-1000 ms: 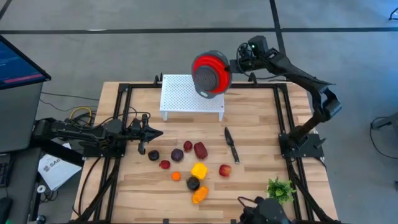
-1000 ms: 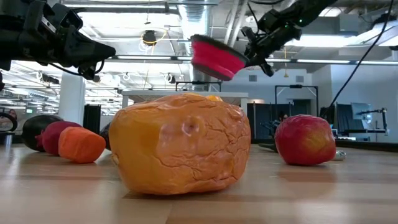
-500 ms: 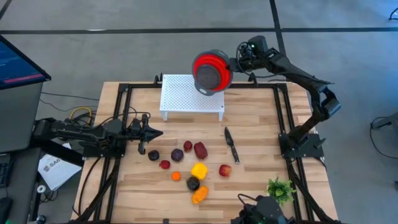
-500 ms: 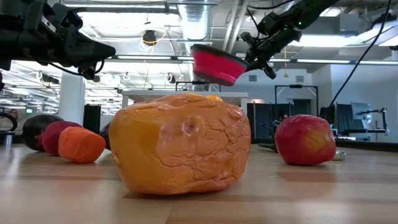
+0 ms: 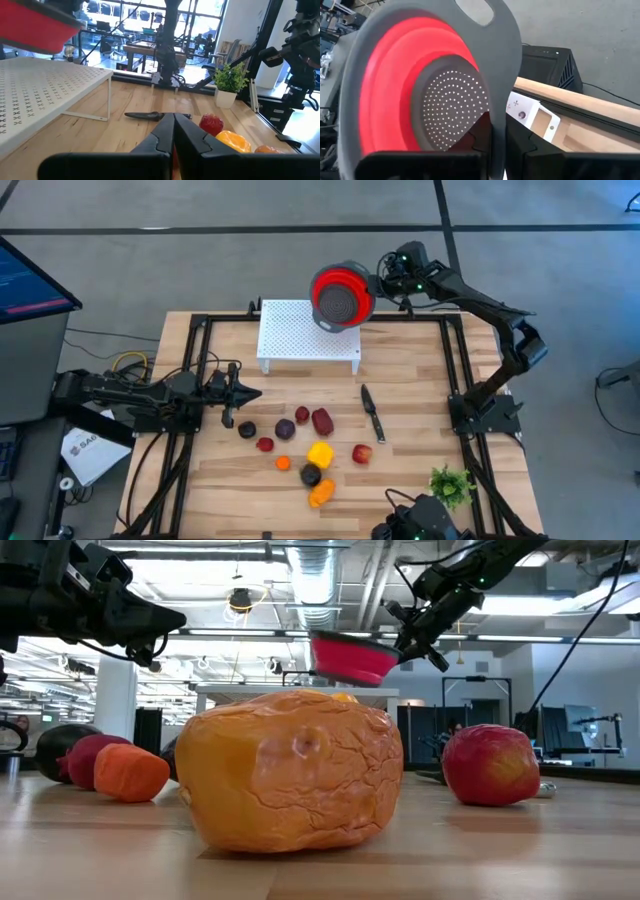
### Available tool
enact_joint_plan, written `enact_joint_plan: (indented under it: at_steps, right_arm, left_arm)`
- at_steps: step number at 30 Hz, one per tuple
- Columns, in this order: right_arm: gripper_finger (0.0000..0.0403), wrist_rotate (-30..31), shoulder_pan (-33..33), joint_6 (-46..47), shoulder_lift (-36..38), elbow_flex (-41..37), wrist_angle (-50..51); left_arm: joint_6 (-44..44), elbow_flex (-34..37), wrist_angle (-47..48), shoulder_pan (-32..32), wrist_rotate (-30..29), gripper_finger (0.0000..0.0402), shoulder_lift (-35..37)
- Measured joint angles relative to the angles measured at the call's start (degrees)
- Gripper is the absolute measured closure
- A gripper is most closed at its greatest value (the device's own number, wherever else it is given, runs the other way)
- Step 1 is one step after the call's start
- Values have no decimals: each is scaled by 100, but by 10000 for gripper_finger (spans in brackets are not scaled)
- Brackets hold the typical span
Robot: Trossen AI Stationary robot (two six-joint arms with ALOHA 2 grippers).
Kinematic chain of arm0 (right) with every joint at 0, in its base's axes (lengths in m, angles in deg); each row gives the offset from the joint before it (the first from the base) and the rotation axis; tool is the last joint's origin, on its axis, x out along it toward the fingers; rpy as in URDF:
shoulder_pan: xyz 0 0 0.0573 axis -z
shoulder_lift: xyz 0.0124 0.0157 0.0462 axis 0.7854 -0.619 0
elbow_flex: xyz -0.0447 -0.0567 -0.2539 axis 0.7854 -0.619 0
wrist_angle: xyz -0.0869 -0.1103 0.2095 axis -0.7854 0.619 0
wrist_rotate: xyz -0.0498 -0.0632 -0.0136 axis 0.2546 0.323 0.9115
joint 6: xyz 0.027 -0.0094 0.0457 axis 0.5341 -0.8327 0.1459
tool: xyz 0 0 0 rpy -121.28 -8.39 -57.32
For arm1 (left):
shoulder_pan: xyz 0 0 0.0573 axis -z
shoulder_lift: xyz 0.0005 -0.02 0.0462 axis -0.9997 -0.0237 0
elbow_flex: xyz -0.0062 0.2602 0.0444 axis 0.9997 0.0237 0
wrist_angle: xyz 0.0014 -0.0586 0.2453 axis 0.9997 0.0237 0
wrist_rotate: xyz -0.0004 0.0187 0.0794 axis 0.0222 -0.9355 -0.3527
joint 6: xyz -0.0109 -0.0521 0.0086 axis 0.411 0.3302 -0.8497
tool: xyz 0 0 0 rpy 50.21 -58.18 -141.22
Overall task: Pick & Place Fruit
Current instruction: Put the strainer bowl on the shelf
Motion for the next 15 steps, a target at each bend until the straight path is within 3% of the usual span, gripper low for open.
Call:
enact_joint_plan:
  at_steps: [8, 15]
  right_arm:
    - [365, 347, -40, 315, 0, -2, -28]
    - [381, 399, -102, 402, 0, -2, -10]
  left_arm:
    - [2, 0, -26, 0, -1, 398, 1]
    - [2, 0, -28, 0, -1, 398, 1]
